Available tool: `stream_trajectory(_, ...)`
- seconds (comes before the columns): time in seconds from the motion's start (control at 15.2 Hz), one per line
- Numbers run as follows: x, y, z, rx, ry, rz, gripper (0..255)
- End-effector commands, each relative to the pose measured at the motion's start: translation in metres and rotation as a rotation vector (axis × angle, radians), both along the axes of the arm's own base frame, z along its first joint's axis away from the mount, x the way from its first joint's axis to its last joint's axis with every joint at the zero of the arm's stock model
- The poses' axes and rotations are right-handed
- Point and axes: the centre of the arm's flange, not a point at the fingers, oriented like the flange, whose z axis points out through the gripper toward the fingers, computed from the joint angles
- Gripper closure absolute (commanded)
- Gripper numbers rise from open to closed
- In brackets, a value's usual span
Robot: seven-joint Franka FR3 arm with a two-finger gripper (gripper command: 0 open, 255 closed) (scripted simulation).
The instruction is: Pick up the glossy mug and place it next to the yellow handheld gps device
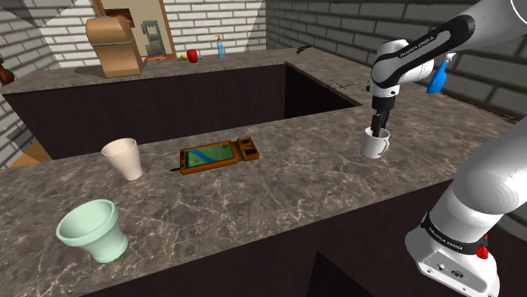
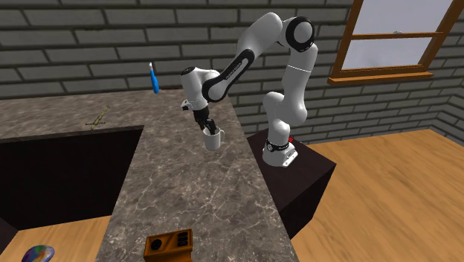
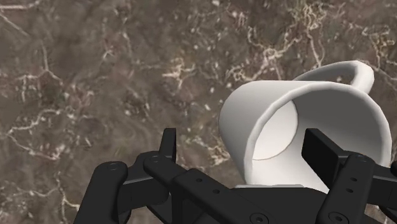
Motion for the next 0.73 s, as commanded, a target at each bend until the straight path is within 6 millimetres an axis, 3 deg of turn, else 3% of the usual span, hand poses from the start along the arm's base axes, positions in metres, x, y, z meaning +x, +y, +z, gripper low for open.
stream_trajectory(0.0, 0.0000, 0.0000, 0.0000, 0.000, 0.000, 0.000, 255)
stream_trajectory(0.66, -0.0001, 0.0000, 0.0053, 0.000, 0.000, 0.000, 255)
